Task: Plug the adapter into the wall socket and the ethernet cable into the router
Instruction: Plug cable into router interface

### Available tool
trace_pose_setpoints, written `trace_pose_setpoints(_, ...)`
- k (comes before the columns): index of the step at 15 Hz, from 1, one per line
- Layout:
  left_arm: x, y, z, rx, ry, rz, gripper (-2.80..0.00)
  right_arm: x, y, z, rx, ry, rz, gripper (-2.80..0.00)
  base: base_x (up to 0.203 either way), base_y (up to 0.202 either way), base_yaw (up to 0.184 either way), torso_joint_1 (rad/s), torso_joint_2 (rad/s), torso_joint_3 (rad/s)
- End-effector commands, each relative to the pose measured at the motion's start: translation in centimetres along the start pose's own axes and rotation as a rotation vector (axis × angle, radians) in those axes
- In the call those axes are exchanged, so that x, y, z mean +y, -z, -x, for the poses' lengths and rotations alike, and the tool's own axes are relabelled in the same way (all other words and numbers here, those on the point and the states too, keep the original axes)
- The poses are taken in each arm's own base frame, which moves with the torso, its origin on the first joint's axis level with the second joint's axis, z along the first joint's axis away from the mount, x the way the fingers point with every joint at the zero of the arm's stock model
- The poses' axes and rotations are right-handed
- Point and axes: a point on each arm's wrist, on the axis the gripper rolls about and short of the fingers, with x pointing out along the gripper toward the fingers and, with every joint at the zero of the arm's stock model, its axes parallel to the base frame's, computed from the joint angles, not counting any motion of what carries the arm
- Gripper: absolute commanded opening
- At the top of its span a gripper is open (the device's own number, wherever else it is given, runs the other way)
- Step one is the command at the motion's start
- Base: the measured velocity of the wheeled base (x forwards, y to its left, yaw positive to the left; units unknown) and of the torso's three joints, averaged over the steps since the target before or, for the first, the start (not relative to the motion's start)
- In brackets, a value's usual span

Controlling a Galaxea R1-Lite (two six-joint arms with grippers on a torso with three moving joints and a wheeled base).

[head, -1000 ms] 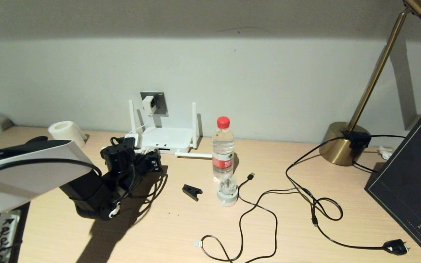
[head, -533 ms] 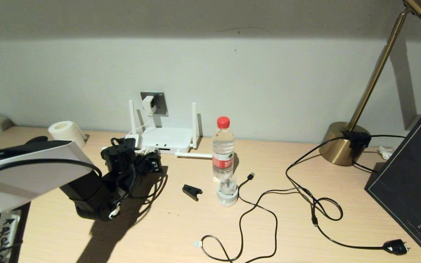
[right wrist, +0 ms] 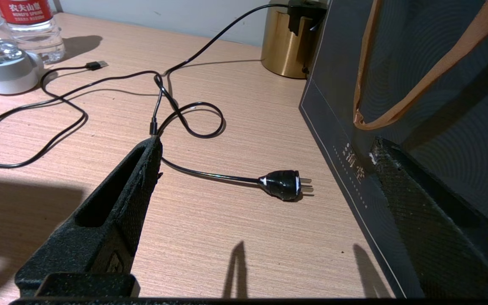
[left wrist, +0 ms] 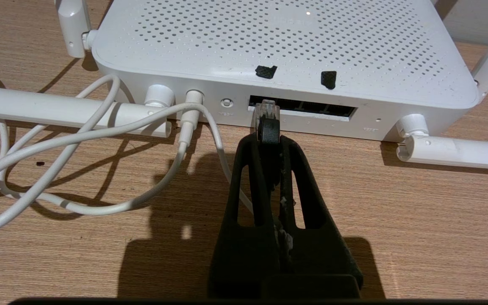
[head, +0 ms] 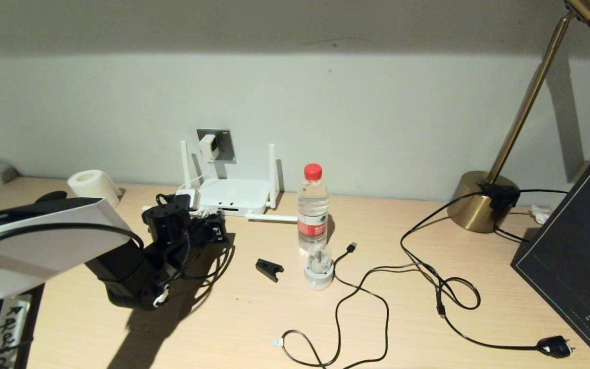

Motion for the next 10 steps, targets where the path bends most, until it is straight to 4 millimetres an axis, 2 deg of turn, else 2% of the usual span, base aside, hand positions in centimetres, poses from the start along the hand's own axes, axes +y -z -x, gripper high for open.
trace_pose_setpoints(1,0.0,-0.01,-0.07,-0.007,0.0,0.002,-2.8,0.08,0.81,-0.18,0.03,-0.004,0.0,0.0,0.0,0.0,0.0,0.0,0.0,0.0)
trace_pose_setpoints(10,-0.04,-0.02,-0.58,-0.017,0.0,0.002,-2.8,0.08,0.81,-0.18,0.03,-0.004,0.0,0.0,0.0,0.0,0.0,0.0,0.0,0.0)
